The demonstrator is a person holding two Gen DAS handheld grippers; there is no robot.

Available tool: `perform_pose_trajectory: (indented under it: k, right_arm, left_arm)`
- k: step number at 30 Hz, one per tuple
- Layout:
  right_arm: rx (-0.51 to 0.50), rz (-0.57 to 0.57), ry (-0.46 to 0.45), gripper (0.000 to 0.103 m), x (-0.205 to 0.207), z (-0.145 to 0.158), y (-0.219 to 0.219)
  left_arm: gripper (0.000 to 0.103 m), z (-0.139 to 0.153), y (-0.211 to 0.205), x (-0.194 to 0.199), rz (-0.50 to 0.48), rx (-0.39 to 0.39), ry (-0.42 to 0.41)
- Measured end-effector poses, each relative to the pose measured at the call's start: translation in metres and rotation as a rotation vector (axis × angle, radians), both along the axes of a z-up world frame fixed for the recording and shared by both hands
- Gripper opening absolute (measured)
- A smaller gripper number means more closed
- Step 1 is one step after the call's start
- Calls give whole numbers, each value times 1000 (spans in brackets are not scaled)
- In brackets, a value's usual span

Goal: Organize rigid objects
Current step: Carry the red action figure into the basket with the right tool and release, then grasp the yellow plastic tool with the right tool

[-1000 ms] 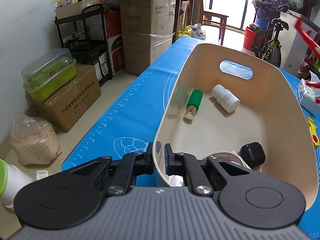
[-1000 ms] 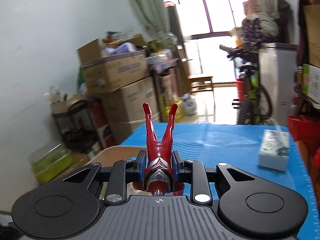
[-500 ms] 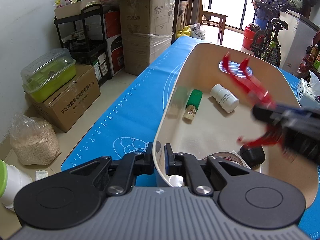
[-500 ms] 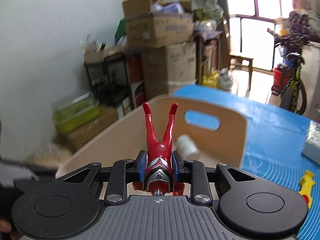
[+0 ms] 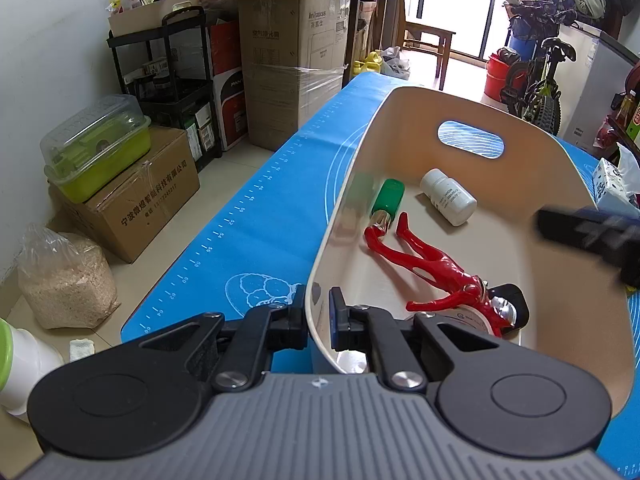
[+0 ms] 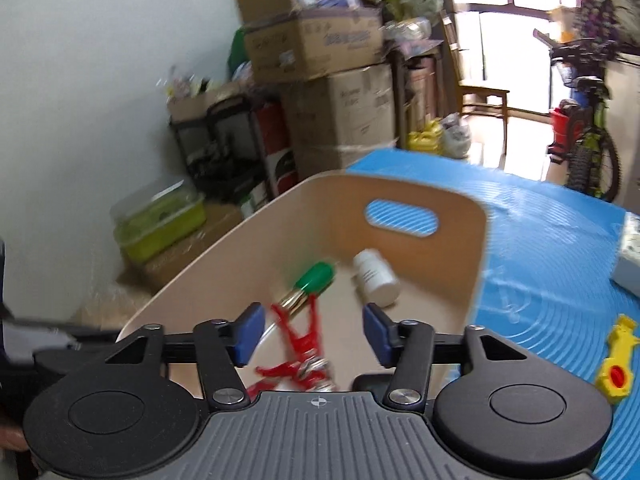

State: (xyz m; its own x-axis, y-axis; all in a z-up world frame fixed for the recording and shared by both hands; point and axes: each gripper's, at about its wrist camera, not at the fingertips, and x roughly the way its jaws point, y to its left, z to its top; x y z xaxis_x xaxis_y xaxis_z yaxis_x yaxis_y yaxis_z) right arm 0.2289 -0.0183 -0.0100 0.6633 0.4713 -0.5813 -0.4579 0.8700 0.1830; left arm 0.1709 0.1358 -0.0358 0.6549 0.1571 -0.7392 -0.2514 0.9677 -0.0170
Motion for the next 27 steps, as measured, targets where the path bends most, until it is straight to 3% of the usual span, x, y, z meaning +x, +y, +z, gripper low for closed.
perform_pose_trajectory:
  k: [4,11,15,22,27]
  right_arm:
    - [-8,-104,-48,80,6,10,-38]
    - [57,-331,8,85,31,0,-118]
    - [20,-437,14,90,40,-15,-150]
    - [-37,-628,93,91,64,-57,-192]
    - [-70,-684,171,91,72,-88,-215]
  left_arm:
    - [12,1,0,0,1,-2,-1]
    - [12,0,0,0,6,6,-2]
    - [12,0,-1,-1,7,11,-3]
    - [12,0,-1,0,6,13,-4]
    - [12,0,0,0,5,13,-4]
